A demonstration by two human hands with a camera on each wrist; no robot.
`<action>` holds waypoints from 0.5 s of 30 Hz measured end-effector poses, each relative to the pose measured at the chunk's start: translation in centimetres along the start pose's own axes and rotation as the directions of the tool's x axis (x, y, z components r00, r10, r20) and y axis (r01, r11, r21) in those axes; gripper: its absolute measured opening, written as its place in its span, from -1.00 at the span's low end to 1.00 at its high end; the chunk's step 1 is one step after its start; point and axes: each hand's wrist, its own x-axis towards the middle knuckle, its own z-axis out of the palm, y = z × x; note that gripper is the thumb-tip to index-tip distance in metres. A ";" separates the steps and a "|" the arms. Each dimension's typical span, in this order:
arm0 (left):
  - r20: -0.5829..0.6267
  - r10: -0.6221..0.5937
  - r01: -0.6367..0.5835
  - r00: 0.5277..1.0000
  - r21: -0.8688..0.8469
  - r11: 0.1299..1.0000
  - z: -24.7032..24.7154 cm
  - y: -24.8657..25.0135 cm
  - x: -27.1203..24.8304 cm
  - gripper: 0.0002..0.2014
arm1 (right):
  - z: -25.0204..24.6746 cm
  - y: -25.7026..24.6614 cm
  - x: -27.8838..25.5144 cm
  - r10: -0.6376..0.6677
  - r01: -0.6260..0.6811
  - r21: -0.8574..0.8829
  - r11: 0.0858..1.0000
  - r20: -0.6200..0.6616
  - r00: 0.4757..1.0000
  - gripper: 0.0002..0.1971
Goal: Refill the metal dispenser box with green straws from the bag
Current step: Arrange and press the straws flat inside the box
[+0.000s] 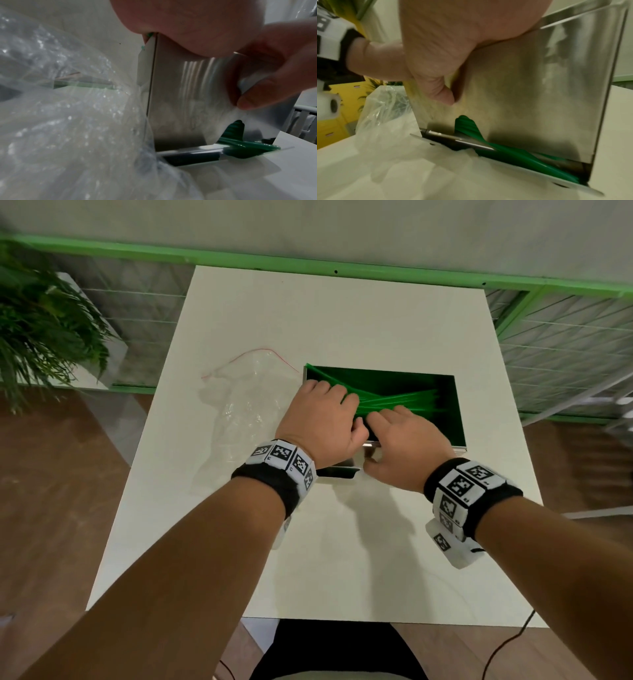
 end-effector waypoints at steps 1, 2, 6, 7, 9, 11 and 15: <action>0.015 -0.001 0.001 1.000 0.007 1.000 -0.2 0.1 0.0 -0.56 | 0.0 0.1 -0.2 -0.015 0.015 -0.025 1.000 -0.027 1.000 -0.69; 0.029 -0.001 0.001 1.000 0.013 1.000 -0.3 0.2 0.1 -0.56 | -0.1 0.2 -0.5 -0.019 0.016 -0.042 0.999 -0.058 0.998 -0.64; 0.056 0.004 -0.005 0.998 0.005 1.000 -0.8 0.1 0.2 -0.53 | -0.6 0.9 -0.9 0.026 -0.029 -0.018 0.999 -0.138 0.990 -0.33; 0.051 0.014 -0.014 0.999 -0.002 1.000 -1.0 0.1 0.2 -0.52 | -0.9 1.2 -0.8 0.057 -0.059 -0.025 0.998 -0.084 0.995 -0.22; 0.039 0.032 -0.032 0.999 0.004 0.999 -1.4 0.1 0.3 -0.50 | -1.3 1.7 -0.2 0.116 -0.115 -0.026 0.993 0.073 0.991 -0.06; 0.040 0.028 -0.029 0.999 0.034 0.999 -1.8 0.2 0.4 -0.47 | -1.5 2.0 0.5 0.155 -0.154 -0.023 0.988 0.201 0.967 -0.08; 0.064 -0.046 0.039 0.997 0.114 0.993 -2.4 0.6 0.3 -0.42 | -1.3 1.9 0.7 0.182 -0.174 -0.056 0.983 0.238 0.954 -0.18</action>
